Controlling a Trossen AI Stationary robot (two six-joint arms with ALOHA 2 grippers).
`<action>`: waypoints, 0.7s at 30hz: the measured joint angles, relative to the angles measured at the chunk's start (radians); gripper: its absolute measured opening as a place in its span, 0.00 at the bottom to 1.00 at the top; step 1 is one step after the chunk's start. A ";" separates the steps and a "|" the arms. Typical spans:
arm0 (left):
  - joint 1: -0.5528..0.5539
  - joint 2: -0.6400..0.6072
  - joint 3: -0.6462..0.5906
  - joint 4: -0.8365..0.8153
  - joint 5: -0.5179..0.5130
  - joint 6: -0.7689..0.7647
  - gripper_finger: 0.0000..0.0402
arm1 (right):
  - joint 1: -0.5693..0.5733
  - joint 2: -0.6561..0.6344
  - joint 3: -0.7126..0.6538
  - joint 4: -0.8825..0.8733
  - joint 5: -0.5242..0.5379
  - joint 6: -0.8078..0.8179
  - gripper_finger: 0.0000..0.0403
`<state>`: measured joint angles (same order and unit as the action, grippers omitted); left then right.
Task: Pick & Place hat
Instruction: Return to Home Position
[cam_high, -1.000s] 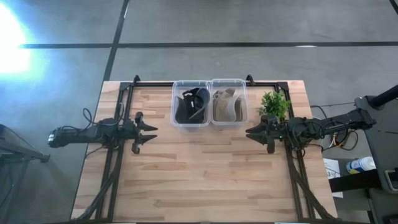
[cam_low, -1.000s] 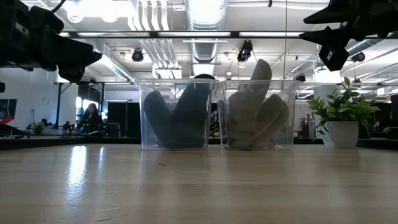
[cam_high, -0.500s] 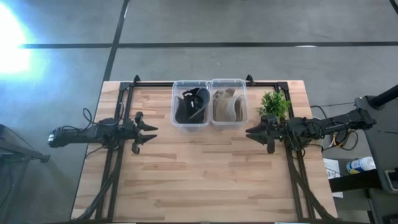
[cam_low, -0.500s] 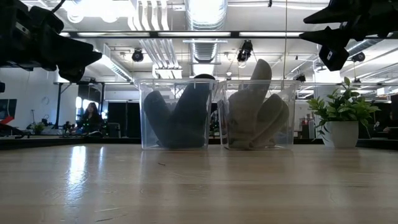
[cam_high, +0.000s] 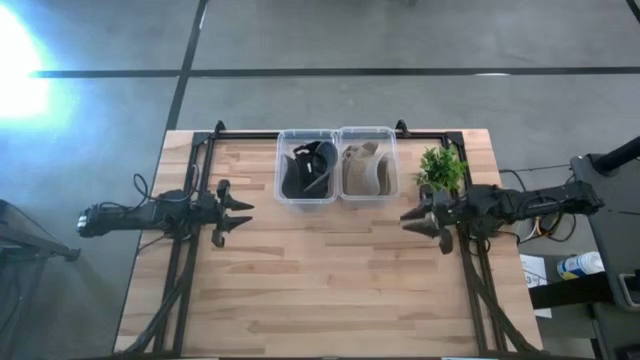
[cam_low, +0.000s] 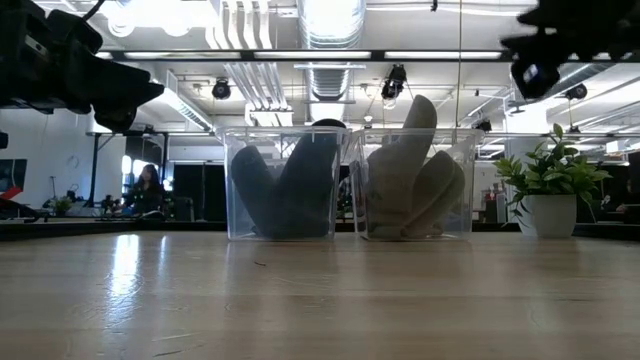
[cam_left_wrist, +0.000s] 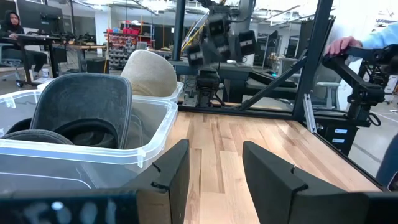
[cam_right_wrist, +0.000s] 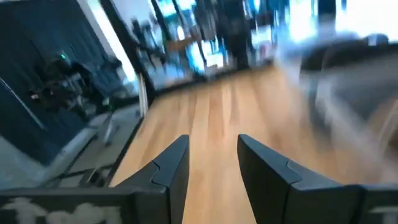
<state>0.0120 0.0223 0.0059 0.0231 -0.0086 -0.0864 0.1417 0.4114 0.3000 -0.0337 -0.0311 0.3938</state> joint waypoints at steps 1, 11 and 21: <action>0.000 0.000 0.000 0.000 0.000 0.000 0.35 | -0.013 -0.013 0.000 0.031 -0.011 -0.065 0.33; 0.000 0.000 0.000 0.000 0.000 0.000 0.35 | -0.129 -0.212 -0.037 0.123 -0.164 -0.347 0.33; 0.001 0.000 0.000 0.001 0.000 0.000 0.35 | -0.130 -0.292 -0.203 0.195 -0.190 -0.389 0.33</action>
<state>0.0128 0.0223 0.0059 0.0238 -0.0086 -0.0864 0.0120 0.1193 0.0973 0.1608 -0.2207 0.0053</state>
